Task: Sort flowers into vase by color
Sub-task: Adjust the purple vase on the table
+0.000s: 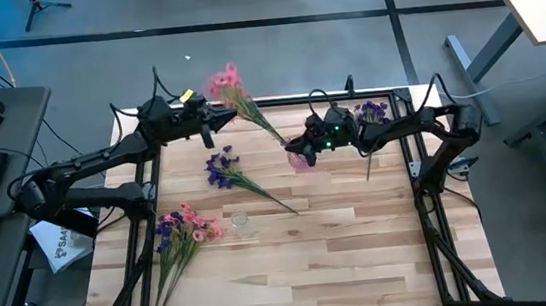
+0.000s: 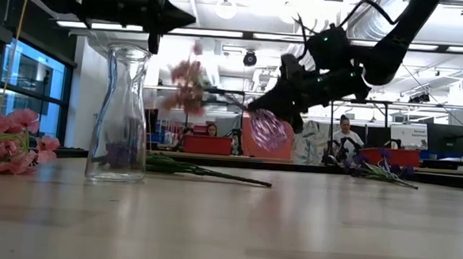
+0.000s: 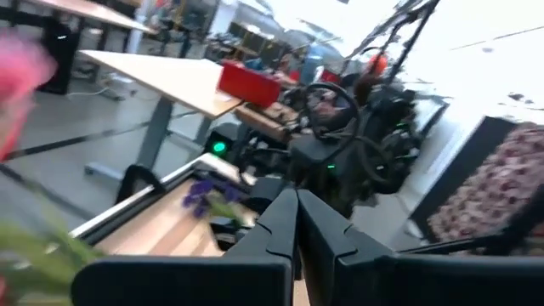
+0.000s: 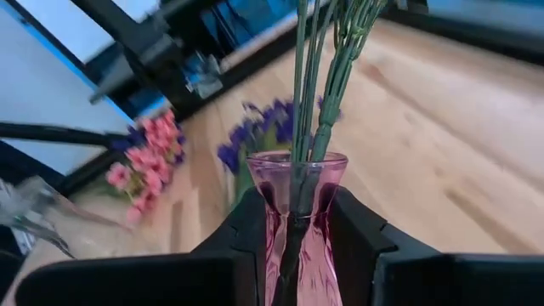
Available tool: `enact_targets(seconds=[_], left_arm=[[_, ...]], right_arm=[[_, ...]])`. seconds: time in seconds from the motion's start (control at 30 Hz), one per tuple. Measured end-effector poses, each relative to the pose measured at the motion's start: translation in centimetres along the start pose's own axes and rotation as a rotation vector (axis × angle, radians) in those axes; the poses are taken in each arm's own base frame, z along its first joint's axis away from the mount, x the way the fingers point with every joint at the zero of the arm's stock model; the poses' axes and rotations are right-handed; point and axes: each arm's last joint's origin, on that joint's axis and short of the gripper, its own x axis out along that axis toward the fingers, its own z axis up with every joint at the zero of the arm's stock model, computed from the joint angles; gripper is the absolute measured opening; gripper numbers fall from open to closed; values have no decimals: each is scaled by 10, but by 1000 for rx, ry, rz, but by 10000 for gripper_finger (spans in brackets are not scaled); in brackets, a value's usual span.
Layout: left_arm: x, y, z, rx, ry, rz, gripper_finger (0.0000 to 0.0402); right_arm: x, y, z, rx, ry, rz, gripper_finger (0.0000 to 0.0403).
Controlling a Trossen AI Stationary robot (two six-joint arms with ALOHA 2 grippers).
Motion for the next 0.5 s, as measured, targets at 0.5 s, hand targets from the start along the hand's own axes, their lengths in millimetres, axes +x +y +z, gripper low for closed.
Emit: enact_targets(seconds=[0.5], left_arm=[[-35, -30, 39, 31, -300, -62, 0]], right_arm=[[-58, 19, 72, -176, -395, 37, 71]])
